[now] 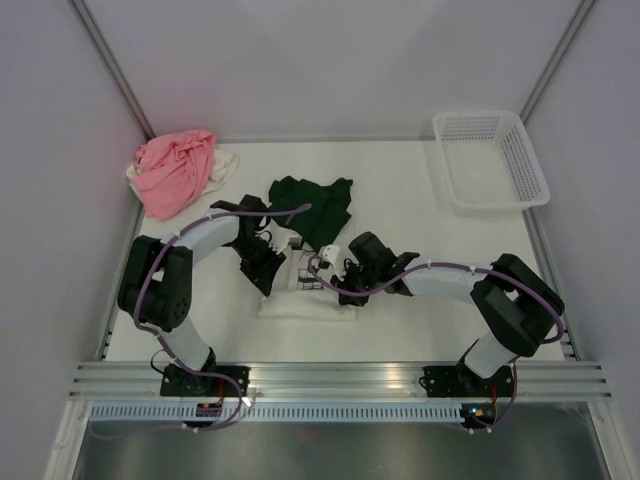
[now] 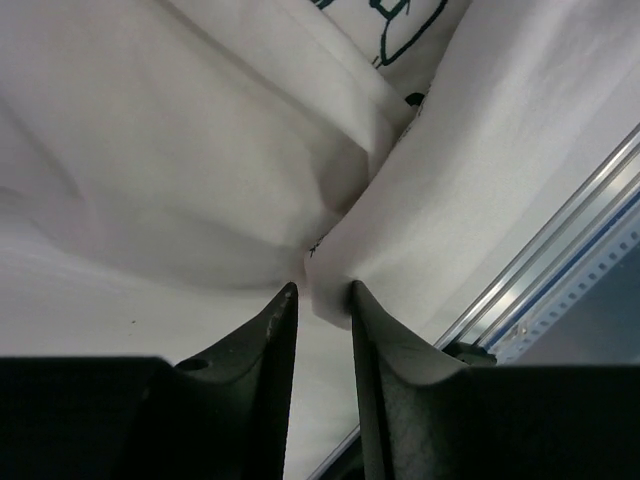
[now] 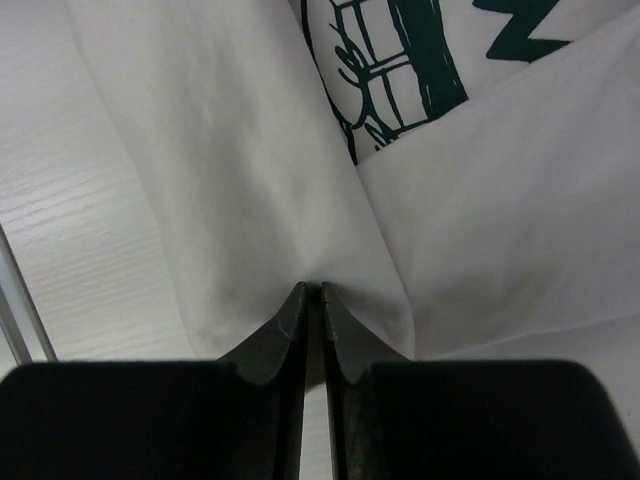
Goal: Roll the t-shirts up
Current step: Roll the tshirt
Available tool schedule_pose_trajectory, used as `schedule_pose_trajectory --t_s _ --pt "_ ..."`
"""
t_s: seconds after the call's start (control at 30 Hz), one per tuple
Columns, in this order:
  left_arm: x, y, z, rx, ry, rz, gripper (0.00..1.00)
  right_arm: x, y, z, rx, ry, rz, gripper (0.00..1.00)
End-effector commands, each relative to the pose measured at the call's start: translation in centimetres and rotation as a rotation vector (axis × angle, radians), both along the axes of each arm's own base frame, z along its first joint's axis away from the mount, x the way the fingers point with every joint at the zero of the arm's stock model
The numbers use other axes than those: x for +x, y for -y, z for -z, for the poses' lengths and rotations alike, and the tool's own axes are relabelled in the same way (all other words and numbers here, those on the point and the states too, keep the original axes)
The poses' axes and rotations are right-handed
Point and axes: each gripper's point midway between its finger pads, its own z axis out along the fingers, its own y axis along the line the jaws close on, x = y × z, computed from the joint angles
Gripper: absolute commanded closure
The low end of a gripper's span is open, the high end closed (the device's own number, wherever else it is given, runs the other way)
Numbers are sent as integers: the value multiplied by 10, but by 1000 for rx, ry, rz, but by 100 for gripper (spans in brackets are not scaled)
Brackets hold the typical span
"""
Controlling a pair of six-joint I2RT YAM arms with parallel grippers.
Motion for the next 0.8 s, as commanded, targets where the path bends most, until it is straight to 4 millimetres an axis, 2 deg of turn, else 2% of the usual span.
schedule_pose_trajectory --t_s 0.0,0.1,0.2,0.27,0.3,0.33,0.37,0.4,0.43,0.47,0.5,0.57,0.6,0.77 --pt "27 -6 -11 38 121 -63 66 13 0 1 -36 31 40 85" --pt "41 -12 -26 44 221 -83 62 12 -4 -1 -13 23 43 84" --pt "65 -15 -61 12 468 -81 55 14 -6 1 -5 8 68 84" --pt "64 -17 -69 -4 551 -41 53 14 -7 2 -2 -4 84 84" --pt "51 -17 -59 -18 549 -11 52 14 -8 2 3 -2 85 84" --pt "48 -11 -73 -50 649 55 50 14 -8 3 3 -5 89 84" --pt "44 -12 -70 -32 691 91 49 14 -8 3 3 -10 97 84" --pt "21 -7 -48 -15 679 174 48 15 -9 2 9 -8 100 84" --pt "17 -2 -55 -23 776 243 46 14 -9 2 12 -13 105 84" --pt "13 -6 -48 29 814 290 44 14 -10 3 14 -22 110 84" --pt "-10 -1 -26 43 807 400 42 14 -11 2 20 -22 110 84" --pt "-15 1 -23 67 894 489 39 14 -10 5 15 -30 115 84" --pt "-25 2 -13 69 889 538 37 14 -10 5 13 -29 113 84" --pt "-26 -1 -1 121 861 539 35 14 -10 4 11 -26 114 84"
